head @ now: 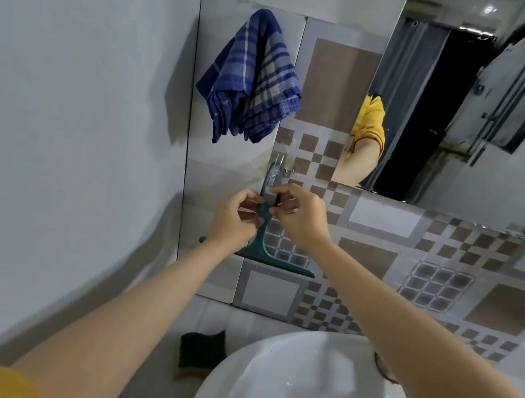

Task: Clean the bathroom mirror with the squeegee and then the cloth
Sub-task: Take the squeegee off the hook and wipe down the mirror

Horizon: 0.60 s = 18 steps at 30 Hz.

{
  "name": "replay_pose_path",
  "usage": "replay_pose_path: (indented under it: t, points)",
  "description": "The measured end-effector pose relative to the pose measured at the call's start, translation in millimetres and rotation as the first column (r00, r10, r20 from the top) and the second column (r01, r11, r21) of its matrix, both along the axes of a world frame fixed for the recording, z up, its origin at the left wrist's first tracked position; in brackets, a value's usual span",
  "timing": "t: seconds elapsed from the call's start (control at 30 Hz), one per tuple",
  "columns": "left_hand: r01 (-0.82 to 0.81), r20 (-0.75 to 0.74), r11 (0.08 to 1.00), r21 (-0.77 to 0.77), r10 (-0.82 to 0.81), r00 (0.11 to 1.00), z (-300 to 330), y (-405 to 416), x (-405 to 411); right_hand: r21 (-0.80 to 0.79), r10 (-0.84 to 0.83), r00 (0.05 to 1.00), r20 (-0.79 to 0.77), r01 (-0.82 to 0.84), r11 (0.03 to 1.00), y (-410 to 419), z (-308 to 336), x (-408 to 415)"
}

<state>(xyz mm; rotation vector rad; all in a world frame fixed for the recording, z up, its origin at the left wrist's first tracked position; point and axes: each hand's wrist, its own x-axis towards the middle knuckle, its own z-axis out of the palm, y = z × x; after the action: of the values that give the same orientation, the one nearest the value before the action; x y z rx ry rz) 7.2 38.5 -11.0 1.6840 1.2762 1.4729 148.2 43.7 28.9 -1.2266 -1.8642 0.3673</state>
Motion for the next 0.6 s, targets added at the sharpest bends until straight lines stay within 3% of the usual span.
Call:
replay_pose_path:
  t: [0.43,0.6]
  points:
    - [-0.064,0.152,0.987,0.145,0.041,0.987,50.4,-44.7,9.9,0.135,0.027,1.0,-0.014,-0.025,0.991,-34.2,55.1,4.7]
    - [0.006,0.095,0.982,0.188,-0.024,0.995,72.2,-59.1,16.4,0.353,-0.063,0.973,0.221,-0.019,0.936,-54.8,73.7,32.0]
